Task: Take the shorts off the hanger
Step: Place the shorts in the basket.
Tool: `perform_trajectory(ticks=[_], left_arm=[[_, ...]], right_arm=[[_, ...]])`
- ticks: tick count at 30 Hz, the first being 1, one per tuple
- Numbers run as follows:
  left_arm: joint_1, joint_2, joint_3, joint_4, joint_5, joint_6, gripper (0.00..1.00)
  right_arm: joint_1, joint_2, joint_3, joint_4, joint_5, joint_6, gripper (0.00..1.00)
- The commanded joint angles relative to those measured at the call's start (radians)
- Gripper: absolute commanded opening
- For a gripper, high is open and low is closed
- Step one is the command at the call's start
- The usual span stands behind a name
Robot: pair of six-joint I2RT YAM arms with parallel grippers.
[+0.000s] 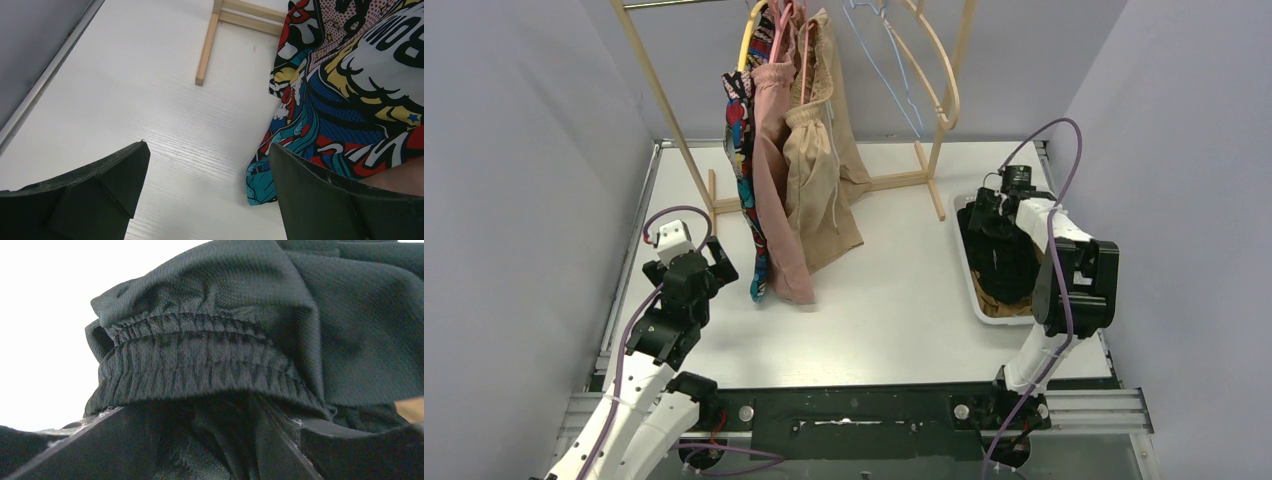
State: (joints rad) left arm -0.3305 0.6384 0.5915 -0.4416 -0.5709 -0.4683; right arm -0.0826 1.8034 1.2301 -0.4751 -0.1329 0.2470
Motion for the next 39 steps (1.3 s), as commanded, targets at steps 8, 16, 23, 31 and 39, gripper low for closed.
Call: perform_trajectory(ticks=[8,16,23,31,39], left_arm=[[0.005,-0.006,0.048,0.029,-0.002,-0.002,0.91],[0.005,-0.008,0.047,0.031,-0.004,-0.001,0.91],[0.005,0.004,0.050,0.035,0.006,0.000,0.91],[0.005,-0.027,0.047,0.030,-0.006,-0.002,0.91],[0.005,-0.039,0.048,0.037,-0.015,-0.003,0.91]], right_arm=[[-0.001,-0.321,0.038,-0.105,0.112,0.005,0.73],[-0.005,-0.591,-0.311,-0.055,0.115,0.127,0.77],[-0.016,-0.629,-0.500,-0.017,0.041,0.132,0.76],[-0.008,-0.840,-0.360,-0.047,0.093,0.115,0.84],[-0.014,-1.170,-0.387,0.029,-0.013,0.234,0.98]])
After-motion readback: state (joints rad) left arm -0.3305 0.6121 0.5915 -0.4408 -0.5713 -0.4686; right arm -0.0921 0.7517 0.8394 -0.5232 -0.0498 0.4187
